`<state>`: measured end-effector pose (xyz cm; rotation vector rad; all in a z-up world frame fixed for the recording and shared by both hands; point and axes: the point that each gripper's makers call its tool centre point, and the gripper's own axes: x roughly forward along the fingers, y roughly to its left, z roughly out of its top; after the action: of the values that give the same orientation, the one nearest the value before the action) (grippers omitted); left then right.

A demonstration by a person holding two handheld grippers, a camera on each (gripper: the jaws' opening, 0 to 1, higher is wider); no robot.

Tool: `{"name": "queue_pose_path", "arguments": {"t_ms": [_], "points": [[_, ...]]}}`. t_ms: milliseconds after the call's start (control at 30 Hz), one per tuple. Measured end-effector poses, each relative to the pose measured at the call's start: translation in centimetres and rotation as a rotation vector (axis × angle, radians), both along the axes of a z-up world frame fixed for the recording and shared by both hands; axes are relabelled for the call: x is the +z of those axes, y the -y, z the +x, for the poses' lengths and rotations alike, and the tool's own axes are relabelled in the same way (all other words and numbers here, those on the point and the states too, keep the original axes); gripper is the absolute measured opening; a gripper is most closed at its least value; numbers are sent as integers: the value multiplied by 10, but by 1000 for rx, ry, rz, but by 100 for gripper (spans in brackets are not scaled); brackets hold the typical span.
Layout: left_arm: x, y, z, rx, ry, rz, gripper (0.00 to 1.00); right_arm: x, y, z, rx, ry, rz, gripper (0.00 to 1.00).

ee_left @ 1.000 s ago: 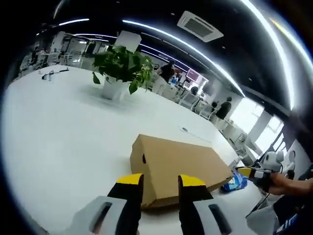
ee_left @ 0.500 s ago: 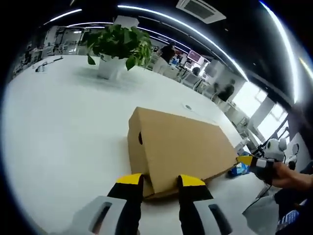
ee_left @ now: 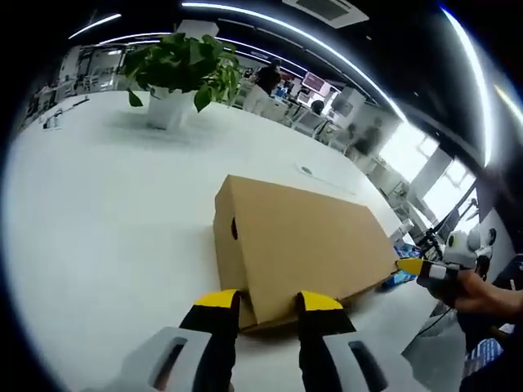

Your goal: Operate the shoe box by opening the lid, removing the specified soft item, and placing it in the target area until the item is outside and the box remains undamaged.

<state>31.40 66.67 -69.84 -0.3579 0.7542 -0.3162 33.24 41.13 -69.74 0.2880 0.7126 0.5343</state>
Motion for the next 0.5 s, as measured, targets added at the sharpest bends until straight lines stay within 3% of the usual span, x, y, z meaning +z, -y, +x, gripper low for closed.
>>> {"name": "queue_pose_path", "arguments": {"t_ms": [233,500], "points": [[-1,11,11,-39,0,10,28,0,13,-1,-35,-6,3,25],[-1,12,10,-46,-1,10,28,0,14,-1,-38,-3,5,25]]}}
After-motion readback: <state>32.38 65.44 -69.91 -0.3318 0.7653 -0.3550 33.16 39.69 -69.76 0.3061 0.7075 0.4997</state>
